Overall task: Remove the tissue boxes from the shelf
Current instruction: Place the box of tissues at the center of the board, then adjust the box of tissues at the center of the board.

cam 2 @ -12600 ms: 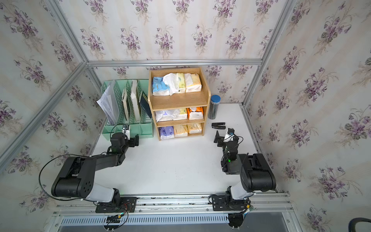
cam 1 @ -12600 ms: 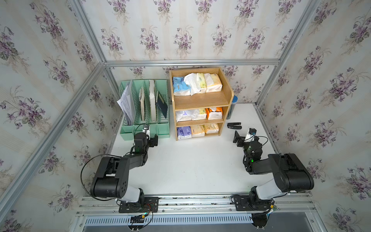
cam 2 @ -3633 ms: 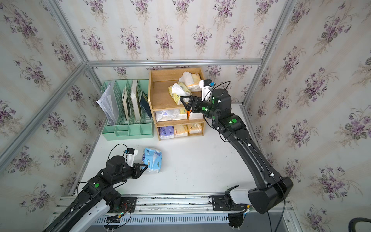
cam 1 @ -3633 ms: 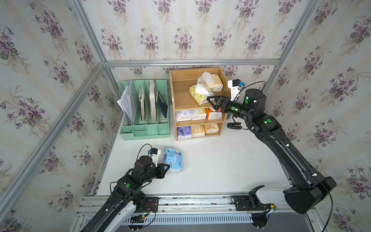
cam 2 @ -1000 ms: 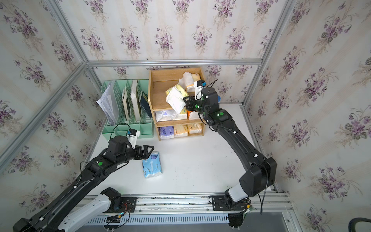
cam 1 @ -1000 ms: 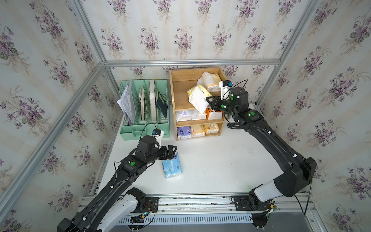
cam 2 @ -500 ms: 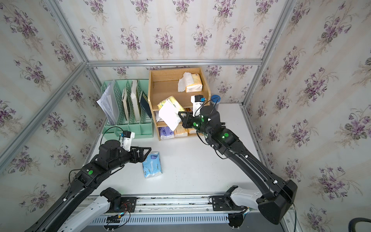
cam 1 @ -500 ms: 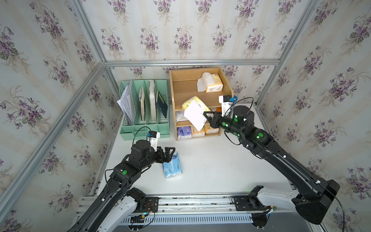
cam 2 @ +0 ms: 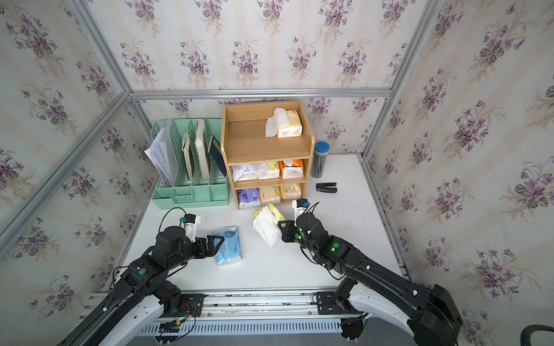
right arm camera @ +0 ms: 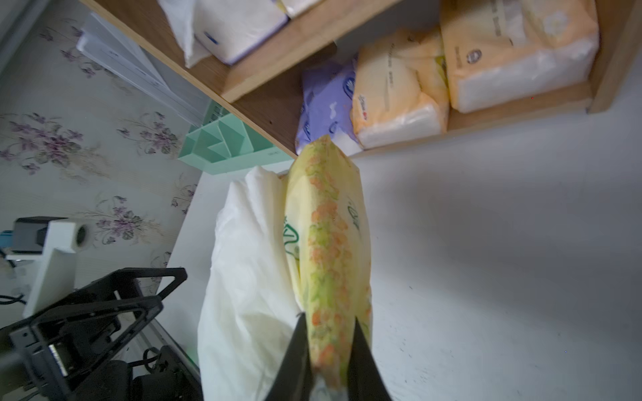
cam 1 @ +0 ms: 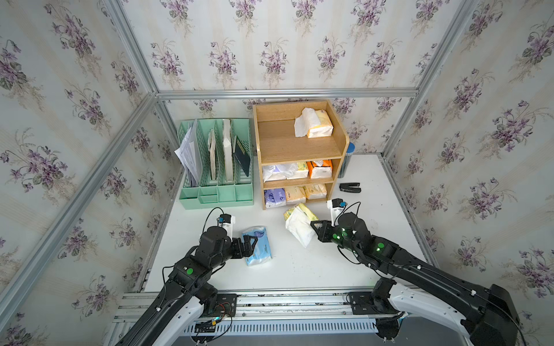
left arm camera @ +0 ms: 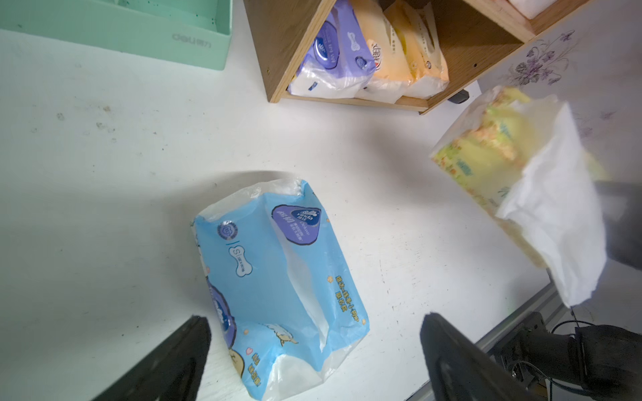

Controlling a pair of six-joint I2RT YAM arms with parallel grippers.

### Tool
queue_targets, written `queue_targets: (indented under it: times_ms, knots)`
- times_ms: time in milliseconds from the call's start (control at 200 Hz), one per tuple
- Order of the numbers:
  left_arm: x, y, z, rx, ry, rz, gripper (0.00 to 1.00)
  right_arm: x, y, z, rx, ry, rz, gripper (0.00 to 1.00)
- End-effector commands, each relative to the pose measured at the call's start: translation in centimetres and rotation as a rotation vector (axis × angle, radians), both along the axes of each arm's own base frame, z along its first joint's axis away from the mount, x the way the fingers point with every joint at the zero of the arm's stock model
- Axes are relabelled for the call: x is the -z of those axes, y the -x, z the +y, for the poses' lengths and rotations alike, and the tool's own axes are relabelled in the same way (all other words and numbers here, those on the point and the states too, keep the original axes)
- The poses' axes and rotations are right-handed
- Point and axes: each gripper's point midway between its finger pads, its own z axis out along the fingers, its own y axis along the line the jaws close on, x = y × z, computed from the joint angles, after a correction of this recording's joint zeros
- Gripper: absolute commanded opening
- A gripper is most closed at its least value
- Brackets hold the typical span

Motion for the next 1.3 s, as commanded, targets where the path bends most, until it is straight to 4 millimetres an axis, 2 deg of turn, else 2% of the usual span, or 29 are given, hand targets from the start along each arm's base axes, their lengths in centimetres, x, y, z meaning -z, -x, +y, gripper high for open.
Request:
queue_targets:
  times_ms: [0, 120, 150, 240, 270, 305, 360, 510, 615, 724, 814, 924, 1004, 1099, 1294]
  knots:
    - [0.1, -0.7, 0.5, -0.054, 0.006, -0.015, 0.99, 1.1, -0.4, 0.5, 0.055, -0.081, 0.021, 0.0]
    - [1.1, -0.8, 0.9, -0.079, -0.008, -0.006, 0.99, 3.7, 0.2, 0.7, 0.061, -0.075, 0.069, 0.0]
    - [1.2, -0.9, 1.0, -0.086, -0.013, -0.005, 0.99, 4.2, 0.3, 0.7, 0.064, -0.065, 0.079, 0.03]
    - [2.0, -0.9, 1.2, -0.096, -0.029, 0.003, 0.99, 4.6, 0.9, 0.7, 0.059, -0.046, 0.092, 0.18]
    - [2.1, -1.0, 1.3, -0.098, -0.029, 0.003, 0.99, 4.4, 1.0, 0.7, 0.056, -0.044, 0.09, 0.26]
    - [2.3, -1.0, 1.2, -0.098, -0.027, 0.004, 0.99, 4.4, 1.2, 0.6, 0.051, -0.038, 0.092, 0.4]
    - [2.5, -1.1, 1.0, -0.09, -0.024, 0.008, 0.99, 4.3, 1.4, 0.4, 0.051, -0.021, 0.097, 0.54]
    - [3.0, -1.6, 0.9, -0.087, -0.049, 0.022, 0.99, 4.3, 1.8, -1.2, 0.08, 0.032, 0.1, 0.68]
    - [2.8, -1.9, 0.9, -0.091, -0.053, 0.004, 0.99, 3.5, 1.7, -1.8, 0.068, 0.077, 0.06, 0.69]
    - [2.5, -2.0, 0.6, -0.066, -0.046, -0.027, 0.99, 2.8, 0.7, -2.3, 0.061, 0.164, 0.007, 0.63]
    - [2.4, -2.0, 0.2, -0.042, -0.041, -0.046, 0.99, 3.4, -0.6, -2.7, 0.06, 0.232, 0.036, 0.52]
    - [2.6, -2.1, -0.1, -0.029, -0.03, -0.057, 0.99, 4.9, -1.5, -2.3, 0.026, 0.224, 0.102, 0.43]
    - [2.8, -2.1, -0.3, -0.02, -0.028, -0.052, 0.99, 6.1, -1.1, -1.3, -0.019, 0.204, 0.146, 0.38]
    - [3.3, -2.1, -0.4, -0.009, -0.038, -0.033, 0.99, 7.5, 0.3, -0.3, -0.069, 0.135, 0.201, 0.37]
    - [3.9, -2.1, -0.7, 0.004, -0.039, -0.015, 0.99, 8.1, 2.8, 1.4, -0.102, 0.04, 0.252, 0.36]
